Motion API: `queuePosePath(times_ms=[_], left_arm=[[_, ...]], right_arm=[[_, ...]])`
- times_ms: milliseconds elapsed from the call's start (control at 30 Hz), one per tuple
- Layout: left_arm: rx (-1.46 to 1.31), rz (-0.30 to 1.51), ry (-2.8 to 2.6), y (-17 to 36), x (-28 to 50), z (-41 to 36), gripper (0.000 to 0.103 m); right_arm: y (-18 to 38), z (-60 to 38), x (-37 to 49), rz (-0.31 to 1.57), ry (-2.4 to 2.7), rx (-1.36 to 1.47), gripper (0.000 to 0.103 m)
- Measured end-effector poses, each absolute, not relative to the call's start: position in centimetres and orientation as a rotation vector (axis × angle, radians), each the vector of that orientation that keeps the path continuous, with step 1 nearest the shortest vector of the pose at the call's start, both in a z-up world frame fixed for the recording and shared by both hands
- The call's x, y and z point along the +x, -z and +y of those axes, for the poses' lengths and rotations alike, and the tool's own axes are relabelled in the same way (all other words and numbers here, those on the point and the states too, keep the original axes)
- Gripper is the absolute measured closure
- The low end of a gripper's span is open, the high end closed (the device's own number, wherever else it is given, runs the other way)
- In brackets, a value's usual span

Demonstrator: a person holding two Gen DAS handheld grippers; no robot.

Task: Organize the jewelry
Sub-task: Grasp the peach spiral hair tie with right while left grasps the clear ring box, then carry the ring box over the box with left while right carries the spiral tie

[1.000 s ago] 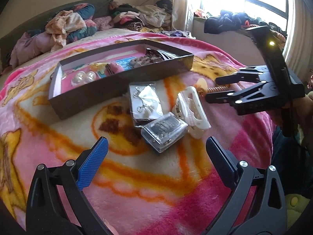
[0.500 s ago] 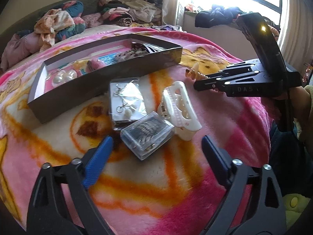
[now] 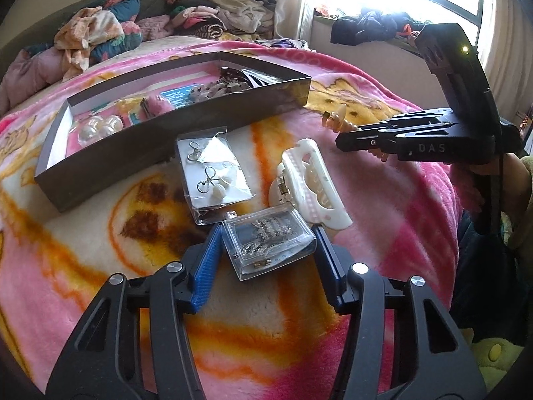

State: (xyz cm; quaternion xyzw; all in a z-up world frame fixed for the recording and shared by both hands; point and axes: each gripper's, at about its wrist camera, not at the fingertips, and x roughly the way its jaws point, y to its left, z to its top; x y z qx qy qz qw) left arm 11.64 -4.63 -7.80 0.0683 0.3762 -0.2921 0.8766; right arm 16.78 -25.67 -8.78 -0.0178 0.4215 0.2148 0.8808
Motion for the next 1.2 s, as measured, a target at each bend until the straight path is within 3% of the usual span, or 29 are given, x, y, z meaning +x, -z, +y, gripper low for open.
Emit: queuePosePath(times_ms=[1200], left_arm=[[0.075,0.694,0.571,3.6,14.0,-3.4,0.059]], right_arm=[[4.3,-25.8,15.8,0.775,-0.44,0.074,0.086]])
